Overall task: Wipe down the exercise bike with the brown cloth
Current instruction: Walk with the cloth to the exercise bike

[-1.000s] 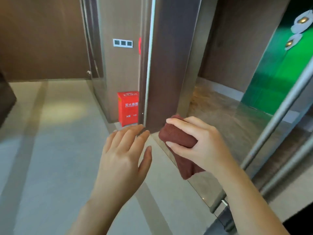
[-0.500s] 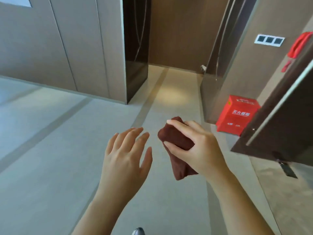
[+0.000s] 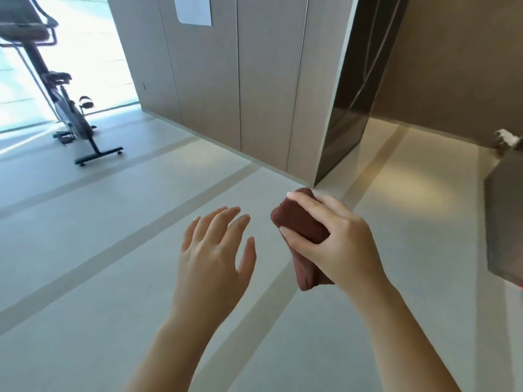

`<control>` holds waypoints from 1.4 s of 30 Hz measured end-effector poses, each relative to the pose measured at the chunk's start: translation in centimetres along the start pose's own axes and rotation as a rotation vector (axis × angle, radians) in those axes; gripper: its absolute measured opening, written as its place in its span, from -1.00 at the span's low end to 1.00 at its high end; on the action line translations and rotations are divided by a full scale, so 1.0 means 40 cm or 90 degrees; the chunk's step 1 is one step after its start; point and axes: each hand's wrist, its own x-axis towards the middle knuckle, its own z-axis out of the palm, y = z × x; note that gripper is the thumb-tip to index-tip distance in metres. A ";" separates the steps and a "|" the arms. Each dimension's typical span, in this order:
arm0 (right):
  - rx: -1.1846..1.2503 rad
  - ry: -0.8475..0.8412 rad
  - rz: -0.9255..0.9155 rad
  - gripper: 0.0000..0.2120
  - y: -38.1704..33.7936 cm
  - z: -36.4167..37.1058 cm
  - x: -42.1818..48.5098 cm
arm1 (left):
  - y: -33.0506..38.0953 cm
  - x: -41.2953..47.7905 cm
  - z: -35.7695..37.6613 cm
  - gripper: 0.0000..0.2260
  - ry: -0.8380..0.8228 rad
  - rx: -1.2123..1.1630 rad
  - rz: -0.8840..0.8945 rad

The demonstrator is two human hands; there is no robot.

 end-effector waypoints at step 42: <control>0.306 -0.178 -0.170 -0.54 -0.609 1.746 1.560 | -1.968 0.916 0.018 -0.67 0.092 0.247 -0.261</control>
